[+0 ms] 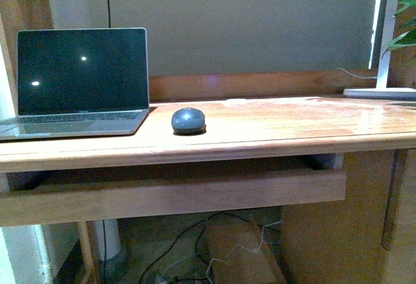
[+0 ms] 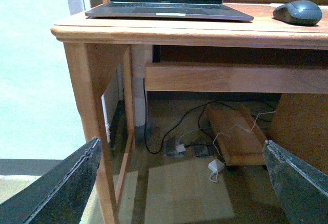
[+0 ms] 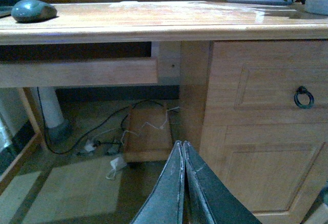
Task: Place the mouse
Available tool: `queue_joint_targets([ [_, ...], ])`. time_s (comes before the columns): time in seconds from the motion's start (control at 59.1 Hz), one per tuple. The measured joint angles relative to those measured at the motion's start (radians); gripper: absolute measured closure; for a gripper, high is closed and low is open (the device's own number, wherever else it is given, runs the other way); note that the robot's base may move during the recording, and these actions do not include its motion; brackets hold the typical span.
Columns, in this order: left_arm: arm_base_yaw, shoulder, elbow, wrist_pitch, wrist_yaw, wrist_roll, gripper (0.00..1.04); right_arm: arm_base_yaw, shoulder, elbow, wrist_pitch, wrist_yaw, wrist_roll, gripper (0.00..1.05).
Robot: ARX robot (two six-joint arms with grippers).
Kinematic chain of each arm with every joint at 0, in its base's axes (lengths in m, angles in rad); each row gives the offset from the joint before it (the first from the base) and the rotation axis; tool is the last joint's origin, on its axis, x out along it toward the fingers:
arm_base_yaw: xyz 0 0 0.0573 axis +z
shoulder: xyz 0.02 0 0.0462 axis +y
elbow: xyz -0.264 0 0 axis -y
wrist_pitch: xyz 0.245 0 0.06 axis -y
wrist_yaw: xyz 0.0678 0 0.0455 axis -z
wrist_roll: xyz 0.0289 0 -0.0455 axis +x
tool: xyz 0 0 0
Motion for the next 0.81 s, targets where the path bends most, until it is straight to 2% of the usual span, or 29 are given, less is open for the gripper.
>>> queue_joint_targets([
  [0.254, 0.0, 0.0, 0.0, 0.0, 0.0, 0.0, 0.08, 0.0, 0.0, 0.0, 0.0, 0.0, -0.002, 0.6],
  [0.457, 0.0, 0.0, 0.0, 0.0, 0.0, 0.0, 0.08, -0.001, 0.0, 0.0, 0.0, 0.0, -0.002, 0.12],
  [0.491, 0.0, 0.0, 0.0, 0.0, 0.0, 0.0, 0.08, -0.001, 0.0, 0.0, 0.0, 0.0, -0.002, 0.06],
  [0.813, 0.0, 0.0, 0.0, 0.0, 0.0, 0.0, 0.08, -0.001, 0.0, 0.0, 0.0, 0.0, -0.002, 0.07],
])
